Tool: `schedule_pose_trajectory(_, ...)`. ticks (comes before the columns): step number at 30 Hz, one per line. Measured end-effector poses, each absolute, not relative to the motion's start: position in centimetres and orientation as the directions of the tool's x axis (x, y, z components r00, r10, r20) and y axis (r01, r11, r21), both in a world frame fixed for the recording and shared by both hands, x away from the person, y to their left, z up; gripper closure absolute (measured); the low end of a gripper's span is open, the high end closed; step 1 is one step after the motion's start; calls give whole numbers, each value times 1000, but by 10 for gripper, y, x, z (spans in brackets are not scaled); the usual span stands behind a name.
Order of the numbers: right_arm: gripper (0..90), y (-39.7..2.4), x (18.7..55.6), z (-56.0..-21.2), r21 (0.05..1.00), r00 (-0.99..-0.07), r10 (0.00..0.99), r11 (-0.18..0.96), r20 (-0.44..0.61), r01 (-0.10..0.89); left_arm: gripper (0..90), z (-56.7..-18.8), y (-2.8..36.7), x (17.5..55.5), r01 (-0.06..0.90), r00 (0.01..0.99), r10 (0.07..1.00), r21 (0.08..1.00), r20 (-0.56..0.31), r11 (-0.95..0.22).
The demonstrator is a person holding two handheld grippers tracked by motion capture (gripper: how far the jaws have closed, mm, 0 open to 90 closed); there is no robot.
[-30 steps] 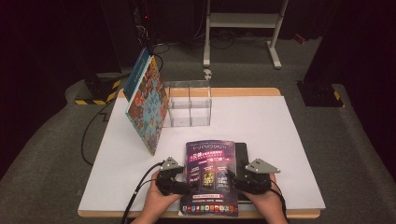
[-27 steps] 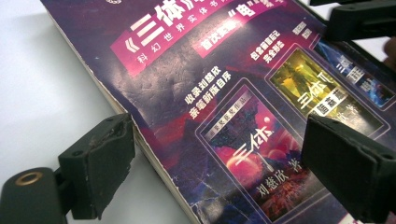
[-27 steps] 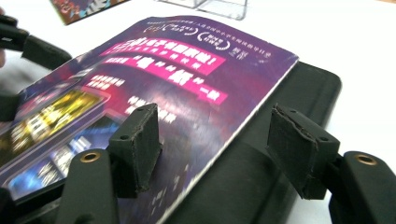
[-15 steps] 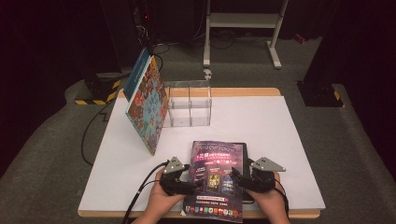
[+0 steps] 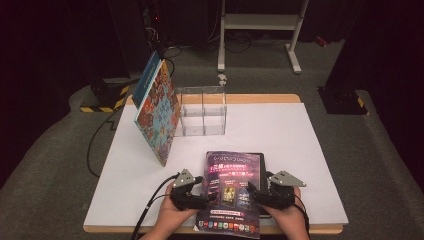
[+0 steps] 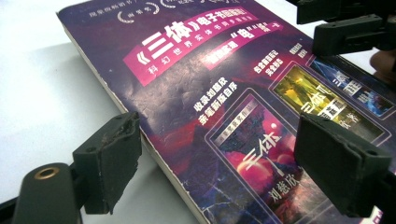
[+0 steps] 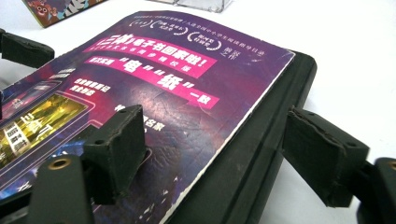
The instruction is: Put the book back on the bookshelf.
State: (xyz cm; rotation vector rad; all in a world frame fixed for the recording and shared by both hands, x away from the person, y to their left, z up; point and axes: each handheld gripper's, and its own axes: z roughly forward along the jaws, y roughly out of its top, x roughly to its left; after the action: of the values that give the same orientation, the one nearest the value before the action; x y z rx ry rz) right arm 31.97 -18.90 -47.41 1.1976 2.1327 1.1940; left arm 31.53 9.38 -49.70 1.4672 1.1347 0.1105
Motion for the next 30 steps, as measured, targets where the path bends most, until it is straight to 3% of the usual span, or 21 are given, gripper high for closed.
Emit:
schedule_pose_trajectory(21,178,-199,313,-475,833,-503,860,213,89,511,167,-490,78,314,553,538,670,814,-511,178)
schedule_pose_trajectory(30,168,-207,313,-477,827,-474,873,178,118,534,195,-487,71,314,490,578,682,859,-448,149)
